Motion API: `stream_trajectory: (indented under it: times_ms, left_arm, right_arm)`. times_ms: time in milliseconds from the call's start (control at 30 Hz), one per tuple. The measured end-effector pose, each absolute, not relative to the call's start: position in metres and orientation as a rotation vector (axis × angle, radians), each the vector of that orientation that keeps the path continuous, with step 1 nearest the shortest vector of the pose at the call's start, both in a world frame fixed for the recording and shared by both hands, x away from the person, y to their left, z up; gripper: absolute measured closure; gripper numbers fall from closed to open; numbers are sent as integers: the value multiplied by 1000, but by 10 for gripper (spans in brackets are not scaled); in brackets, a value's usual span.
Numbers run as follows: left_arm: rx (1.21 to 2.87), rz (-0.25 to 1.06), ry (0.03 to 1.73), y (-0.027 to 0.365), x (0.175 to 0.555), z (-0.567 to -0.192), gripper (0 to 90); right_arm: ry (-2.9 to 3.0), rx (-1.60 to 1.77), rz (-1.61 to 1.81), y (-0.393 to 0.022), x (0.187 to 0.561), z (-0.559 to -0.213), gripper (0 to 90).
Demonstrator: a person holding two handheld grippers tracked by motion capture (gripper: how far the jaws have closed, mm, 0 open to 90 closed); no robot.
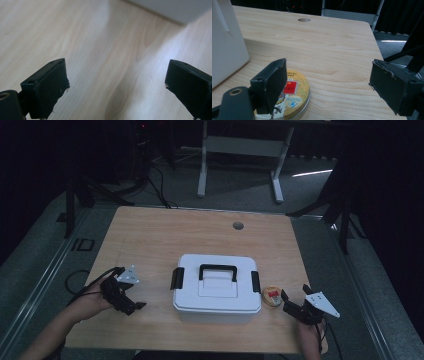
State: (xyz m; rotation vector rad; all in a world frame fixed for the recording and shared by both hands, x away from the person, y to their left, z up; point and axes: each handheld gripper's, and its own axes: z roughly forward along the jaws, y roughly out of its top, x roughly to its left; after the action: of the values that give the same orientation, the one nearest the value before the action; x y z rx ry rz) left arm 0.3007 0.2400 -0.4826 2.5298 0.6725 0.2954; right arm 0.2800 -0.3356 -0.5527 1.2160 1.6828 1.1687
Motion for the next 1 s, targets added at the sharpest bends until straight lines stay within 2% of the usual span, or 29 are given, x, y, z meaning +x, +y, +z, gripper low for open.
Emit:
stream_trajectory:
  times_ms: [300,800,867,1000]
  left_arm:
    - [2789,138,574,231,304,-483,37]
    - [2962,-55,559,229,301,-472,37]
    - [3006,-85,519,229,301,-470,38]
    - [2966,-115,594,230,304,-465,43]
  right_arm:
    - [1684,1217,1169,-336,280,-553,140]
    - [1684,1215,1168,-335,280,-553,140]
    - [1686,1215,1169,-335,280,-553,140]
    - [1686,1214,1168,-335,280,-553,140]
